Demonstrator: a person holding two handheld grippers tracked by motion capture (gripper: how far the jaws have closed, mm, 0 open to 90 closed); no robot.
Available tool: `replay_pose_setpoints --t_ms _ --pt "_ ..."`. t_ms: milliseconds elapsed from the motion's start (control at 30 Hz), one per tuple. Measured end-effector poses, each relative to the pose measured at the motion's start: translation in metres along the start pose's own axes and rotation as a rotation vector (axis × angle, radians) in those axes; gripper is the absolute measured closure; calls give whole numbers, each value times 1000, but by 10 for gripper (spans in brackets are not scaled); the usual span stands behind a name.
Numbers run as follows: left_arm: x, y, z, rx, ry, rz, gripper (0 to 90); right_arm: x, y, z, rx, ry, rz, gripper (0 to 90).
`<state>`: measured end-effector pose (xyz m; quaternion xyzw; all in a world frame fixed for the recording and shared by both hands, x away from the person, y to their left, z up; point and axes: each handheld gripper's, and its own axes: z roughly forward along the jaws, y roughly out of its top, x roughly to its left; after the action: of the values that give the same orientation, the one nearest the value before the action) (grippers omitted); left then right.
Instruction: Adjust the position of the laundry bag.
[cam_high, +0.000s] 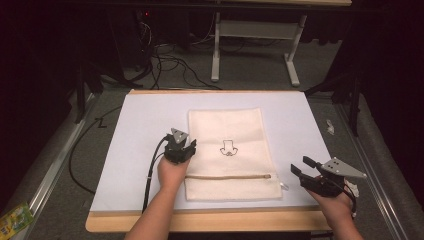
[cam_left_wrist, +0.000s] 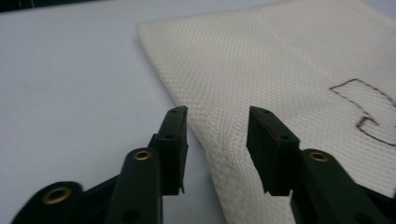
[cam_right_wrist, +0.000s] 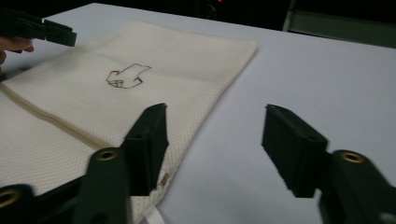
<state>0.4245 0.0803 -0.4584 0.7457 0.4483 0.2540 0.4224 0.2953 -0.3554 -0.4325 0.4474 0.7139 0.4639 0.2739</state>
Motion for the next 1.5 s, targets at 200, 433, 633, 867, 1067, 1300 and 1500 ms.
replay_pose_setpoints --t_ms 200,433,633,867,1067,1300,1500 --pt "-3 -15 -71 -15 -119 3 441 7 0 6 46 48 -10 690" --pt "12 -46 -101 -46 -137 -30 398 17 2 10 67 12 -23 900" --pt "17 -46 -97 -84 -131 -63 403 19 1 17 110 38 0 900" --pt "11 -42 -94 -101 -138 26 400 25 -8 31 196 41 -18 846" --pt "10 -41 -91 -86 -168 28 398 27 -12 43 249 30 -9 698" --pt "8 -39 -94 -93 -177 56 390 28 -14 51 275 44 31 650" --pt "4 -38 -93 -96 -185 73 390 26 -18 58 336 46 48 657"
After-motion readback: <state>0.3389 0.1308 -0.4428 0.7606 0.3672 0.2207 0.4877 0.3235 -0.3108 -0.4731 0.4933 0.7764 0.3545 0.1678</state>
